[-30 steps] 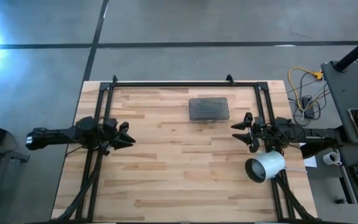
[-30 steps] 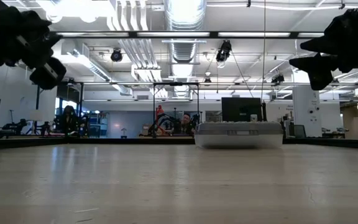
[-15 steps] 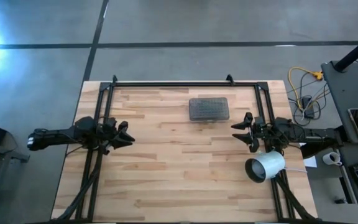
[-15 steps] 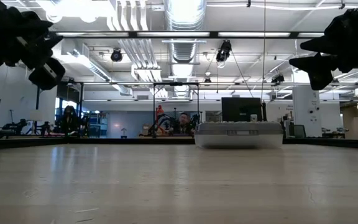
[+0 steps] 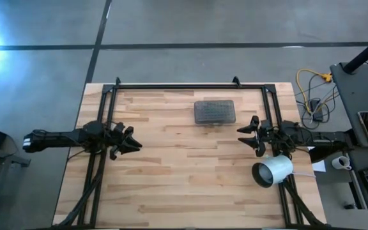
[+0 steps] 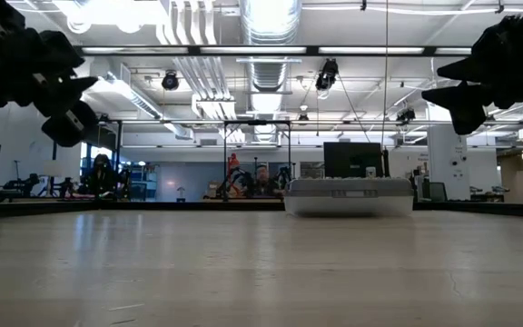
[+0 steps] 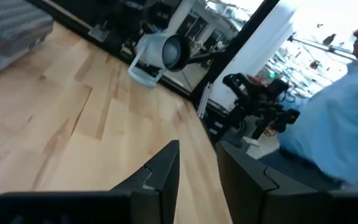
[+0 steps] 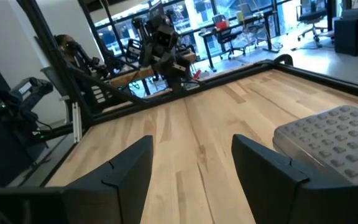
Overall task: Pick & place school supplies into a supply box
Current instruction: Return to Home Position
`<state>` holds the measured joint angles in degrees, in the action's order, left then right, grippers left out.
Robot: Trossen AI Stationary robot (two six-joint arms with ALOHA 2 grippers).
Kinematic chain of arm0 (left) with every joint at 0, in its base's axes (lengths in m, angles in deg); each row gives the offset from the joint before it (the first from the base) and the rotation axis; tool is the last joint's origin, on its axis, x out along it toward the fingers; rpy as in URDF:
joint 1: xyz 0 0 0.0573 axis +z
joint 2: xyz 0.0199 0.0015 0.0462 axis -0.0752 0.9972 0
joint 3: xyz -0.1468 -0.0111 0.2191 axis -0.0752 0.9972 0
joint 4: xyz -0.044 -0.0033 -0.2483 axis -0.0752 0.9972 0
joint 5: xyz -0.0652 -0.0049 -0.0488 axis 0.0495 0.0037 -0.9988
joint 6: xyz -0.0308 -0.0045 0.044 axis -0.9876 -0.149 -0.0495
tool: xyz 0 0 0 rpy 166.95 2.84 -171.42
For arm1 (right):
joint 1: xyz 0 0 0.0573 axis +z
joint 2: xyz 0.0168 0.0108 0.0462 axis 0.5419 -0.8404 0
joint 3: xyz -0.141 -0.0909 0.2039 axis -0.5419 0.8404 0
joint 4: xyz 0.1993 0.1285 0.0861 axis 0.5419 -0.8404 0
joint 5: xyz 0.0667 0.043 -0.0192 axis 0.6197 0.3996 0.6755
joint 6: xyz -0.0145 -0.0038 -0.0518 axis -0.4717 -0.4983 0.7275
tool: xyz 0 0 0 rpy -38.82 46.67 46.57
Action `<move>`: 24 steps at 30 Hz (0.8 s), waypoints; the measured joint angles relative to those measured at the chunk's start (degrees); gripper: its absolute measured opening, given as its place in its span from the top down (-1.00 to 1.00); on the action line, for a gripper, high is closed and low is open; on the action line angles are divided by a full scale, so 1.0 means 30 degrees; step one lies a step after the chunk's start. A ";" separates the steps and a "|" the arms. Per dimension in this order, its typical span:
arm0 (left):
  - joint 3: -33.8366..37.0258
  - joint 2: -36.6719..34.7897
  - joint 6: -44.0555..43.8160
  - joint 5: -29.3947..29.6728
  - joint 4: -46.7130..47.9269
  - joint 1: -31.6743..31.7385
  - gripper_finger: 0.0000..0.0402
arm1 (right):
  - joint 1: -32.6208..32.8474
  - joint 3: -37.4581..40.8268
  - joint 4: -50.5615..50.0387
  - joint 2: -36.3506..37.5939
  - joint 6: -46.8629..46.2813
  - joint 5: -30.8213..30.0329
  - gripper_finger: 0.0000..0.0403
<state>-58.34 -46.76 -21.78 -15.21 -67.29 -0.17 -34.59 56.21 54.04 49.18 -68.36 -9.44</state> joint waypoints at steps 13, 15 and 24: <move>0.0000 0.2497 0.0000 -0.0006 -0.0002 0.0000 0.54 | -0.0003 0.0000 0.0007 0.0029 -0.0004 0.0000 -0.04; 0.0000 0.2854 -0.0003 -0.0006 -0.0002 0.0000 0.54 | 0.0004 0.0000 0.0015 0.0029 -0.0004 0.0000 -0.04; 0.0000 0.4246 0.0000 -0.0006 -0.0002 0.0000 0.54 | -0.0002 0.0000 0.0015 0.0036 -0.0004 0.0000 -0.04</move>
<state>-58.34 -34.02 -21.78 -15.23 -67.30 -0.17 -34.59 56.21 54.08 49.29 -68.38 -9.44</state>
